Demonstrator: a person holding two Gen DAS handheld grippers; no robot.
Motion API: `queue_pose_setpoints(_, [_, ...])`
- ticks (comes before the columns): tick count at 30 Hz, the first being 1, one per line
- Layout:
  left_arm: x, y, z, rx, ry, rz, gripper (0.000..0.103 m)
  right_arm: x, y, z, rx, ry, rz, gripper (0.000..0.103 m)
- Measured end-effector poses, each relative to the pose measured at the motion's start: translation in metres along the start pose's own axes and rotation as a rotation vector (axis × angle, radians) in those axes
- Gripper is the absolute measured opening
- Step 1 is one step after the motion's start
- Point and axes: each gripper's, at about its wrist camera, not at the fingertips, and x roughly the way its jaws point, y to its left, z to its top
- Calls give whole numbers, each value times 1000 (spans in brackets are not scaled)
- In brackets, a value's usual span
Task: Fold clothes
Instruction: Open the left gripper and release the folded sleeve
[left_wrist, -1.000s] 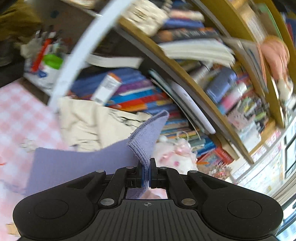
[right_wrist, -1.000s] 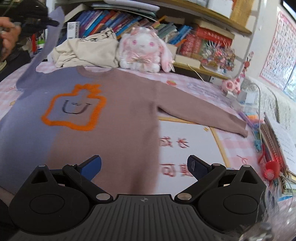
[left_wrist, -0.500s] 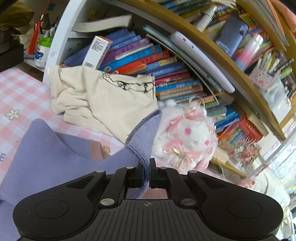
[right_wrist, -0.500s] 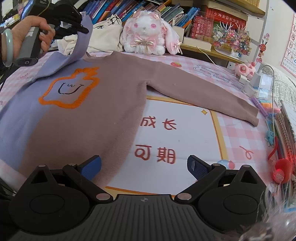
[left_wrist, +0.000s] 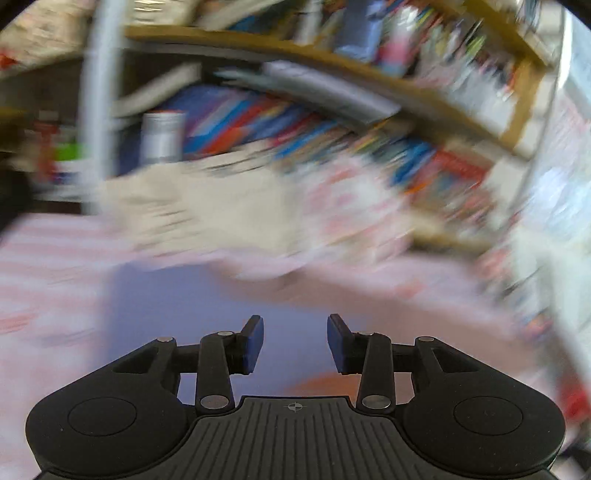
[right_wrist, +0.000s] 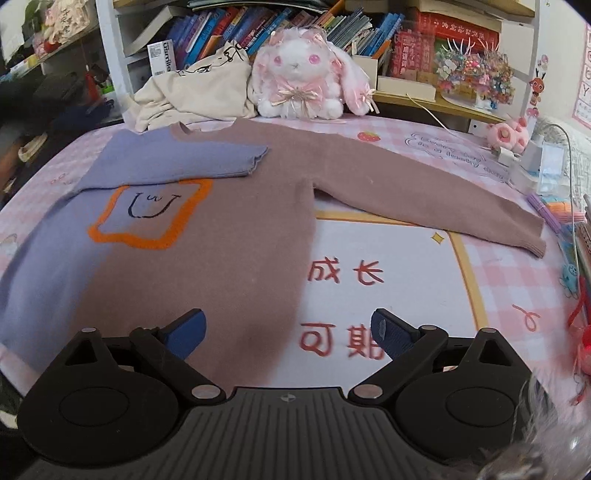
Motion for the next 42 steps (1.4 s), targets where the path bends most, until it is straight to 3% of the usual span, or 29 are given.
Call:
queue_pose_setpoints(1, [-9,13,-14,17,16,56,38,1,4,0,5,0,-11,94])
queue_pose_setpoints(3, [-23,42,-42,18,57,149,37,1,8,-1,30,23,-37,79])
queue_pose_setpoints(5, [-29,66,-60,-18,100,188,37,0,11,-5,54,37,-48,76])
queue_pose_setpoints(7, [-30,84,-74,-50,138,212,37,0,15,-9,79,60,-69,63])
queue_pose_setpoints(10, [-25,96,-83,-77,165,219,36,0,17,-13,119,84,-83,58])
queue_pose_setpoints(13, [-21,101,-89,-101,174,198,34,4,20,-17,146,114,-92,44])
queue_pose_setpoints(15, [-20,102,-91,-120,176,165,23,6,21,-19,173,122,-84,40])
queue_pose_setpoints(17, [-18,101,-91,-140,178,118,6,7,23,-19,190,113,-76,26])
queue_pose_setpoints(19, [-19,106,-90,-150,178,117,4,8,26,-18,192,109,-60,16])
queue_pose_setpoints(30, [-23,131,-88,-146,187,129,4,15,57,-12,117,123,-24,14])
queue_pose_setpoints(34, [-26,128,-85,-112,190,150,11,11,58,-14,140,124,-38,17])
queue_pose_setpoints(36, [-34,117,-79,-68,169,157,27,5,57,-11,148,105,-57,20])
queue_pose_setpoints(38, [-43,104,-73,-19,122,150,60,-3,56,-8,148,80,-80,24])
queue_pose_setpoints(40, [-51,90,-69,19,66,139,69,-9,53,-6,147,56,-98,34])
queue_pose_setpoints(42, [-55,76,-67,50,24,127,72,-13,47,-4,149,35,-108,35])
